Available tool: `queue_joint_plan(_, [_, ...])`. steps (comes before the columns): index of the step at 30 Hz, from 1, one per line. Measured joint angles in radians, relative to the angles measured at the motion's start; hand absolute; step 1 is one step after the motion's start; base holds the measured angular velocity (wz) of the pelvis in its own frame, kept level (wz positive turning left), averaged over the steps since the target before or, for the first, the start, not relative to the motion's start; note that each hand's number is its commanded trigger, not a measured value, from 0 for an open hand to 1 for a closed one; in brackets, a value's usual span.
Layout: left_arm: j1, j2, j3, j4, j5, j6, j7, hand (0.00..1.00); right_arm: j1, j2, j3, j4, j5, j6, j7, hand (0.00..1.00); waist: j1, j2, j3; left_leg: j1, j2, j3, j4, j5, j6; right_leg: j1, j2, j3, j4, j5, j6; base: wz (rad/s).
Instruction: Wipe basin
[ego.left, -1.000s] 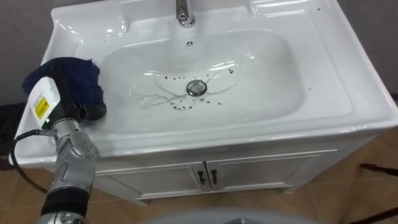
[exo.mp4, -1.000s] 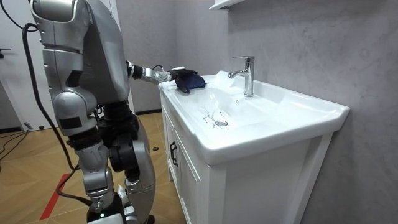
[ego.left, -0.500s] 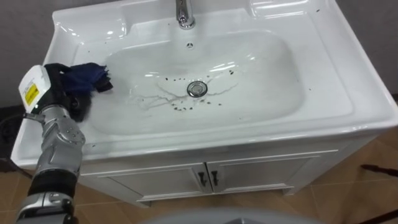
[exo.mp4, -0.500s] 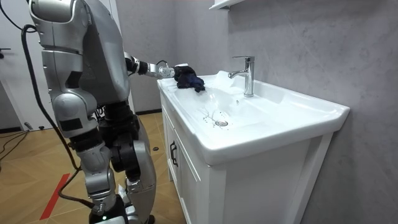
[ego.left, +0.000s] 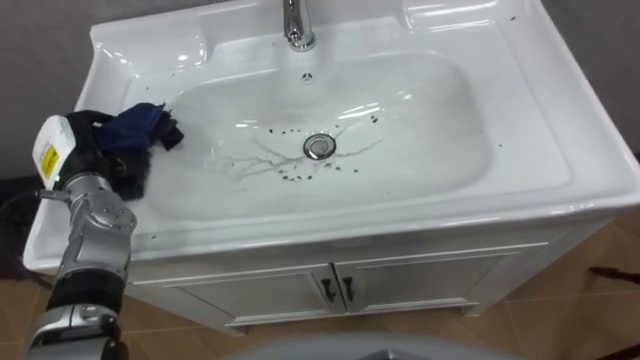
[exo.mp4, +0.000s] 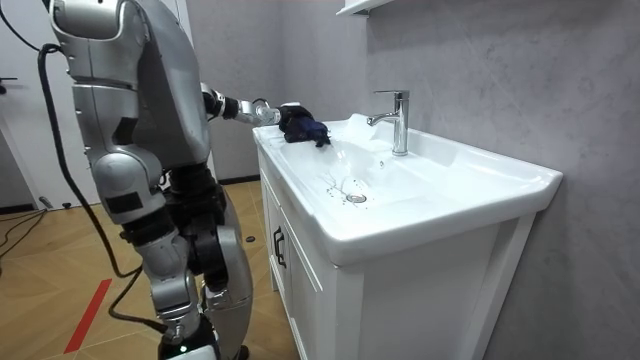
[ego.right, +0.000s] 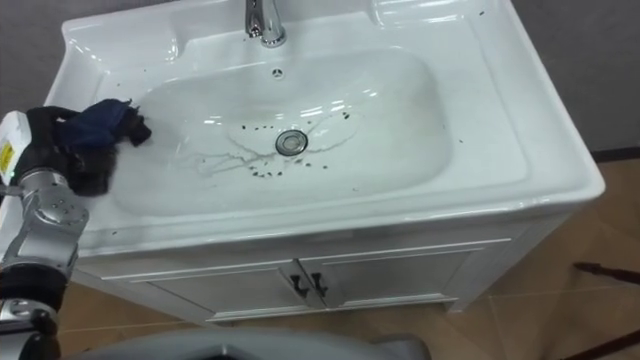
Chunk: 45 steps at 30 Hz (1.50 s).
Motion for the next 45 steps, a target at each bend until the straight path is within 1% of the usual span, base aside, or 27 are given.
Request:
queue_joint_plan(2, [0.006,-0.008,-0.001,-0.035,-0.005,0.018,-0.014,1.0,-0.01,0.0,0.004,0.001,0.0,0.0,-0.005,0.0,0.003,0.0,0.0001,-0.003,0.0,-0.002,0.001,0.0,0.0,0.001,-0.001,-0.006,-0.009,0.0,0.001,0.08])
queue_joint_plan(3, [0.01,-0.008,-0.001,-0.054,-0.018,0.019,-0.023,1.0,-0.016,0.0,0.012,0.003,-0.001,0.0,-0.007,0.0,0.004,0.0,0.0,-0.003,0.0,-0.005,0.002,0.0,0.0,0.002,-0.001,-0.01,-0.013,0.001,0.002,0.1])
queue_joint_plan(5, [0.023,-0.016,0.001,-0.1,-0.021,0.033,-0.038,1.0,-0.021,0.0,0.018,0.005,-0.001,-0.002,-0.007,0.0,0.011,0.0,0.0001,-0.005,0.0,-0.005,0.007,0.0,0.0,0.002,-0.003,-0.015,-0.014,0.001,0.002,0.08])
queue_joint_plan(6, [0.036,-0.023,0.0,-0.147,-0.019,0.041,-0.042,1.0,-0.029,0.002,0.018,0.012,-0.001,-0.006,-0.008,0.0,0.011,-0.002,0.0022,-0.013,-0.002,-0.01,0.015,0.0,0.0,0.002,-0.004,-0.022,-0.016,0.001,0.002,0.13])
queue_joint_plan(7, [0.043,-0.028,-0.001,-0.176,-0.018,0.046,-0.043,1.0,-0.034,0.003,0.018,0.018,-0.001,-0.011,-0.01,0.0,0.011,-0.004,0.0024,-0.021,-0.002,-0.012,0.021,0.0,0.0,0.002,-0.005,-0.028,-0.015,0.001,0.002,0.26])
queue_joint_plan(8, [0.052,-0.031,-0.008,-0.232,-0.018,0.05,-0.042,1.0,-0.04,0.007,0.019,0.021,-0.001,-0.015,-0.014,0.0,0.012,-0.002,0.0049,-0.028,-0.003,-0.016,0.029,0.0,0.0,0.002,-0.006,-0.04,-0.014,0.002,0.002,0.3])
queue_joint_plan(9, [0.061,-0.032,-0.018,-0.293,-0.019,0.05,-0.039,1.0,-0.044,0.011,0.019,0.027,-0.001,-0.022,-0.019,0.0,0.017,-0.012,0.0134,-0.037,-0.002,-0.013,0.035,0.0,0.0,-0.001,-0.006,-0.045,-0.013,0.001,0.002,0.24])
queue_joint_plan(10, [0.068,-0.033,-0.031,-0.344,-0.019,0.049,-0.029,1.0,-0.045,0.011,0.019,0.043,-0.002,-0.03,-0.021,0.0,0.023,-0.018,0.0172,-0.041,0.0,-0.009,0.036,0.0,0.0,-0.011,-0.004,-0.044,-0.012,0.002,0.002,0.11])
queue_joint_plan(11, [0.071,-0.037,-0.031,-0.363,-0.019,0.048,-0.028,1.0,-0.048,0.011,0.02,0.045,-0.002,-0.032,-0.022,0.0,0.029,-0.019,0.0183,-0.043,0.001,-0.01,0.036,0.0,0.0,-0.013,-0.003,-0.045,-0.011,0.002,0.002,0.0])
queue_joint_plan(12, [0.071,-0.041,-0.031,-0.381,-0.019,0.046,-0.017,1.0,-0.054,0.011,0.02,0.045,-0.001,-0.033,-0.03,0.0,0.039,-0.018,0.0183,-0.048,0.002,-0.013,0.036,0.0,0.0,-0.015,-0.003,-0.046,-0.01,0.002,0.002,0.0])
queue_joint_plan(15, [0.072,-0.046,-0.031,-0.417,-0.018,0.046,0.022,1.0,-0.053,0.014,0.022,0.047,-0.005,-0.05,-0.037,0.0,0.044,-0.011,0.0185,-0.047,0.002,-0.016,0.034,-0.001,0.0,-0.015,-0.002,-0.046,-0.009,0.002,0.002,0.0])
queue_joint_plan(16, [0.072,-0.048,-0.031,-0.435,-0.018,0.042,0.042,1.0,-0.052,0.016,0.023,0.05,-0.005,-0.056,-0.037,0.0,0.045,-0.006,0.017,-0.047,0.002,-0.016,0.034,-0.001,0.0,-0.015,-0.002,-0.046,-0.009,0.002,0.002,0.0])
queue_joint_plan(20, [0.077,-0.054,-0.031,-0.483,-0.016,0.017,0.095,1.0,-0.052,0.019,0.041,0.061,0.001,-0.063,-0.037,0.0,0.047,0.003,0.0125,-0.037,0.002,-0.014,0.026,-0.001,-0.001,-0.011,-0.002,-0.045,-0.003,0.002,0.002,0.0])
queue_joint_plan(21, [0.08,-0.059,-0.031,-0.499,-0.016,0.002,0.107,1.0,-0.05,0.019,0.049,0.071,0.002,-0.068,-0.037,0.0,0.047,0.002,0.0131,-0.033,0.003,-0.009,0.026,-0.001,0.0,-0.013,-0.003,-0.044,0.005,0.002,0.002,-0.04])
queue_joint_plan(22, [0.086,-0.066,-0.031,-0.509,-0.016,-0.011,0.117,1.0,-0.053,0.019,0.063,0.083,0.003,-0.073,-0.038,0.0,0.047,0.0,0.0142,-0.025,0.004,-0.006,0.023,-0.001,0.0,-0.012,-0.003,-0.042,0.007,0.002,0.002,-0.06])
queue_joint_plan(24, [0.094,-0.079,-0.032,-0.513,-0.016,-0.02,0.12,1.0,-0.053,0.019,0.078,0.088,0.001,-0.077,-0.035,0.0,0.048,0.0,0.0138,-0.021,0.004,-0.005,0.017,-0.001,0.0,-0.01,-0.004,-0.04,0.009,0.002,0.002,-0.08])
queue_joint_plan(26, [0.095,-0.08,-0.048,-0.513,-0.016,-0.02,0.12,1.0,-0.054,0.019,0.087,0.097,0.001,-0.079,-0.024,0.0,0.049,-0.001,0.015,-0.023,0.004,-0.004,0.014,-0.001,0.0,-0.01,-0.005,-0.037,0.014,0.002,0.002,-0.06])
queue_joint_plan(28, [0.096,-0.081,-0.073,-0.513,-0.016,-0.02,0.12,1.0,-0.055,0.019,0.1,0.111,0.002,-0.08,-0.016,0.0,0.051,-0.008,0.0189,-0.024,0.004,-0.002,0.015,-0.001,0.0,-0.013,-0.005,-0.031,0.021,0.002,0.002,-0.05])
queue_joint_plan(32, [0.096,-0.081,-0.096,-0.513,-0.016,-0.022,0.12,1.0,-0.054,0.018,0.117,0.117,0.003,-0.078,-0.002,0.0,0.049,-0.016,0.0232,-0.031,0.004,0.0,0.026,-0.002,0.001,-0.016,-0.004,-0.02,0.021,0.002,0.002,-0.03])
queue_joint_plan(35, [0.096,-0.08,-0.128,-0.513,-0.016,-0.028,0.12,1.0,-0.054,0.02,0.118,0.118,0.001,-0.078,0.008,0.0,0.048,-0.016,0.0227,-0.043,0.003,0.001,0.037,-0.003,0.003,-0.021,-0.004,-0.018,0.02,0.001,0.002,0.0])
queue_joint_plan(38, [0.097,-0.08,-0.148,-0.513,-0.016,-0.033,0.117,1.0,-0.052,0.025,0.118,0.118,0.001,-0.079,0.009,0.0,0.045,-0.019,0.0202,-0.048,0.004,0.008,0.051,-0.003,0.003,-0.021,-0.004,-0.019,0.018,0.001,0.003,0.0])
queue_joint_plan(43, [0.103,-0.08,-0.153,-0.513,-0.015,-0.033,0.098,1.0,-0.05,0.028,0.118,0.118,-0.001,-0.079,0.013,0.0,0.032,-0.029,0.0138,-0.047,0.005,0.012,0.052,-0.004,0.003,-0.014,-0.004,-0.023,0.007,0.001,0.003,0.02])
queue_joint_plan(45, [0.104,-0.08,-0.157,-0.513,-0.013,-0.033,0.089,1.0,-0.05,0.028,0.118,0.117,-0.001,-0.078,0.015,0.0,0.029,-0.029,0.0136,-0.048,0.005,0.012,0.052,-0.004,0.004,-0.014,-0.004,-0.025,0.007,0.001,0.003,0.02])
